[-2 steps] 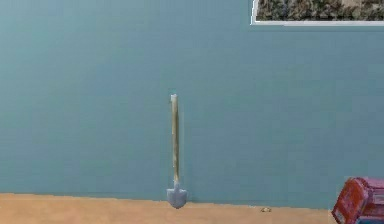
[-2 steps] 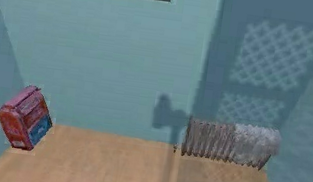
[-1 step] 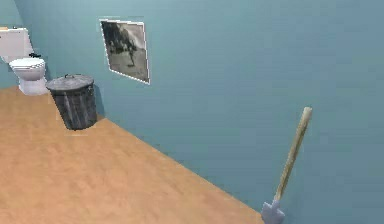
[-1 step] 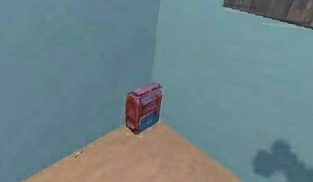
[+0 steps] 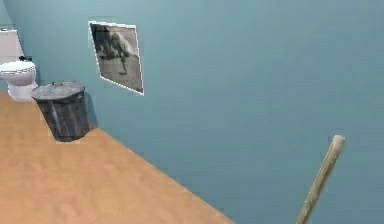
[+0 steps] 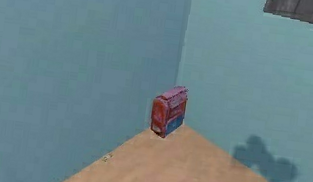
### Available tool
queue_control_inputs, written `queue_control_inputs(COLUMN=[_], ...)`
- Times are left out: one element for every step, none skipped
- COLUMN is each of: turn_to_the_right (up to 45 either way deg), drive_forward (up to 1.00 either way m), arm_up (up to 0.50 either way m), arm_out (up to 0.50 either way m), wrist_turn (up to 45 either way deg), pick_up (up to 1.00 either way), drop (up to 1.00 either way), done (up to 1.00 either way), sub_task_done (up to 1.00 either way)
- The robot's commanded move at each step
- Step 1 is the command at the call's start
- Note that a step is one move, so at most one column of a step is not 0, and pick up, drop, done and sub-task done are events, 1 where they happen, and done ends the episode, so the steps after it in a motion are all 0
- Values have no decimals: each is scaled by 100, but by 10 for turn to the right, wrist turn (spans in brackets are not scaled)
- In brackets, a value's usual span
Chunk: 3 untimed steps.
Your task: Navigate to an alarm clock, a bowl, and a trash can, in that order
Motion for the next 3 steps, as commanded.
queue_control_inputs(turn_to_the_right=[-450, 0, -30], drive_forward=[0, 100, 0], arm_up=[0, 0, 0], arm_out=[0, 0, 0], wrist_turn=[0, 0, 0], pick_up=[0, 0, 0], drop=[0, 0, 0], done=[0, 0, 0], sub_task_done=[0, 0, 0])
